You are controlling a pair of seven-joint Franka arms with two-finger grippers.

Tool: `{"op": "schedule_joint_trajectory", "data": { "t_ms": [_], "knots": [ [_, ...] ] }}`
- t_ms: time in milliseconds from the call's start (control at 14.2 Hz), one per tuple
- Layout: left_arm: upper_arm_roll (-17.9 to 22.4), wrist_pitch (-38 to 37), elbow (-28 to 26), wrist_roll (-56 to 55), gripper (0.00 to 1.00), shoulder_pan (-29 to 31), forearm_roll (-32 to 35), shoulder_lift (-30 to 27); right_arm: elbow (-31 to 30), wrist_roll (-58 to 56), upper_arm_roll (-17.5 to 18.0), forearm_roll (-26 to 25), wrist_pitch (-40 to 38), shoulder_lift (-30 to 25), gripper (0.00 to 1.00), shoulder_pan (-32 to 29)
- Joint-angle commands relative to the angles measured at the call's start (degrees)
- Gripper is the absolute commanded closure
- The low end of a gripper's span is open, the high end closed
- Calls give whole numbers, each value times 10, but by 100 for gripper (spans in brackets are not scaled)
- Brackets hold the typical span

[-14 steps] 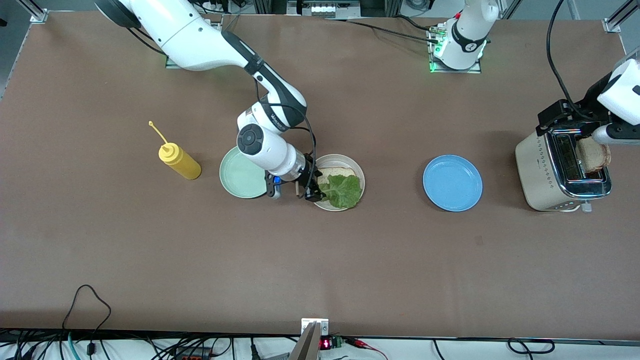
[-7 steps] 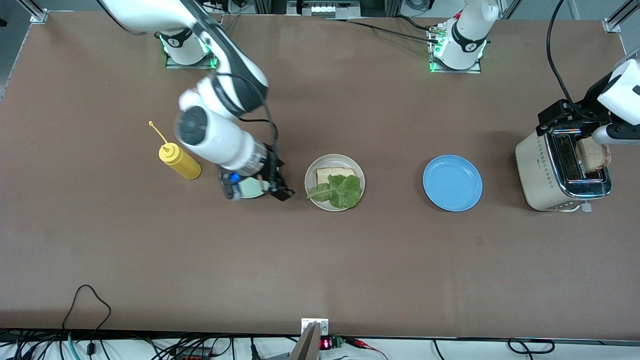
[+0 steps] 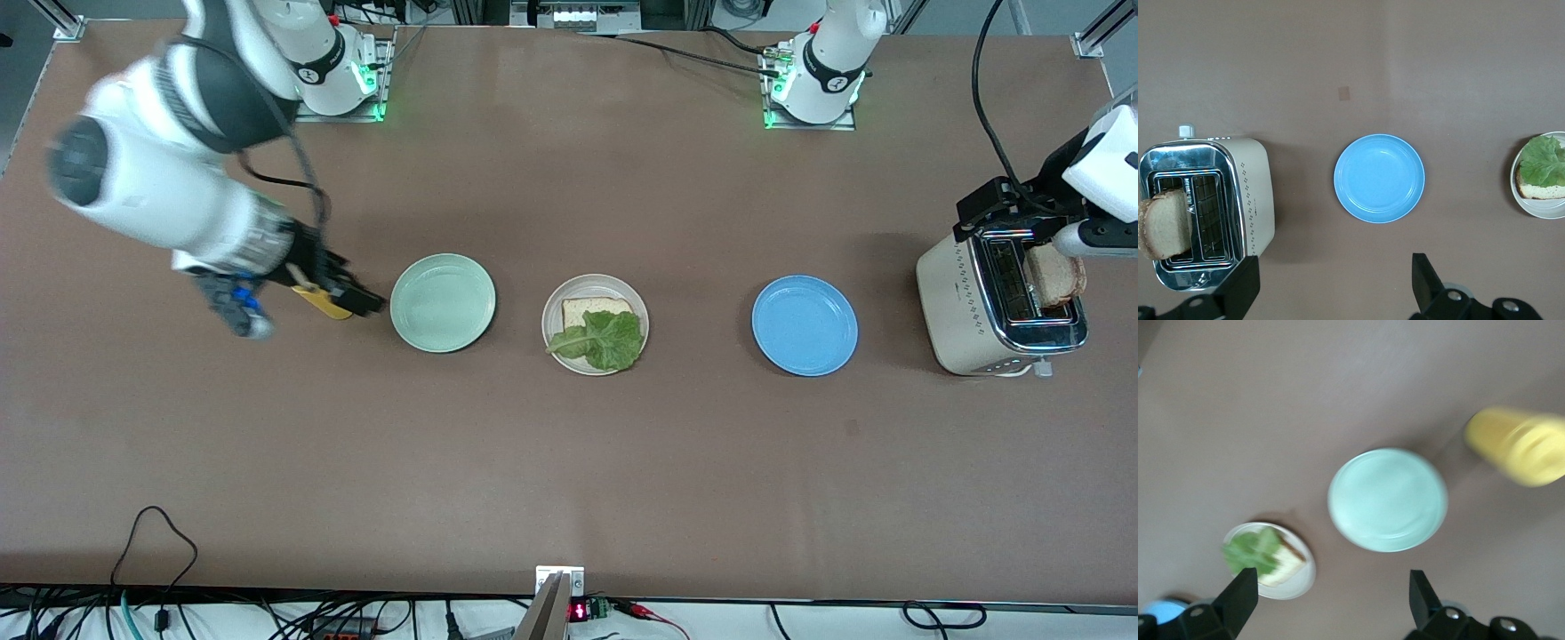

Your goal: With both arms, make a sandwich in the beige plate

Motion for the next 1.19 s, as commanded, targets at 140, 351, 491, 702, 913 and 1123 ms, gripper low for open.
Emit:
{"op": "schedule_joint_trajectory", "data": {
  "t_ms": [140, 351, 491, 702, 913, 1123],
  "knots": [
    [-1, 4, -6, 9, 0, 3, -5, -7, -21, -275, -84, -9, -74, -61, 0, -37],
    [-2, 3, -2, 2, 0, 1, -5, -3, -18, -379, -105, -95, -89, -89, 0, -36],
    [-1, 3, -3, 5, 0, 4, -11, -1, -9, -421, -106, -130, -109, -108, 0, -36],
    [10, -27, 2, 6, 0, 10, -6, 19, 44, -429, -124, -134, -164, -111, 0, -39],
    [11, -28, 28, 12, 0, 71, -3, 68, 70, -451, -124, -134, -170, -92, 0, -43],
    [11, -26, 46, 13, 0, 146, -1, 134, 70, -456, -125, -135, -169, -76, 0, -42]
  ]
}}
